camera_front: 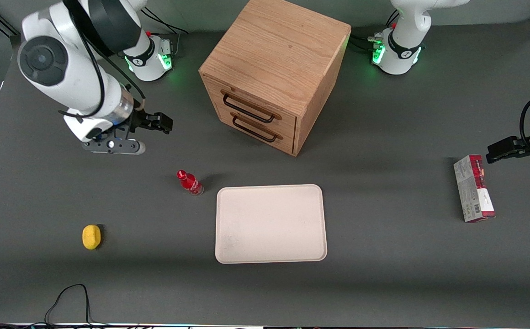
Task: Place coke bottle on tray
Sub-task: 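Move the open right gripper down over the red Coca-Cola bottle, then close the right gripper on the bottle's cap end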
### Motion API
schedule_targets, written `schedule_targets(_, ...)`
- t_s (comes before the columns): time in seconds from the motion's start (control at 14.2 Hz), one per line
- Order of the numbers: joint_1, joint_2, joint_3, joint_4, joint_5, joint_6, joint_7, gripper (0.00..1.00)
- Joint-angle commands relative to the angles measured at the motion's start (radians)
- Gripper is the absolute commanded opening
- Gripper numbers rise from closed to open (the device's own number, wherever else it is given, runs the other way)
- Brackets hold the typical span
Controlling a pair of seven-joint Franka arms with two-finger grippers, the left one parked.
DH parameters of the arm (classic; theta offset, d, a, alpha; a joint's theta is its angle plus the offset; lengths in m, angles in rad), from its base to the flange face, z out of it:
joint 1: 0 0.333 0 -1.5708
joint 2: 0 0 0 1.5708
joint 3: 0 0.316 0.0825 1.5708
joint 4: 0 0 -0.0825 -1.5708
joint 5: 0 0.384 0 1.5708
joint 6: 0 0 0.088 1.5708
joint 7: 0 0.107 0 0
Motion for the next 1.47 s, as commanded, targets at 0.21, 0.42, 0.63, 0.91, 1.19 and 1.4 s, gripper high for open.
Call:
schedule_targets(0.21, -0.001, 0.098, -0.008, -0.121, 0.021, 0.261, -0.006, 1.00)
schedule_targets(0.42, -0.001, 0.173, -0.008, -0.121, 0.018, 0.338, -0.006, 1.00)
schedule_targets(0.63, 0.004, 0.222, -0.008, -0.124, 0.018, 0.397, -0.005, 1.00)
schedule_targets(0.91, 0.004, 0.252, -0.008, -0.124, 0.018, 0.435, -0.003, 1.00)
schedule_targets(1.19, 0.006, 0.258, -0.008, -0.124, 0.018, 0.440, -0.003, 0.99)
schedule_targets(1.4, 0.003, 0.255, -0.008, -0.122, 0.023, 0.446, 0.009, 0.00)
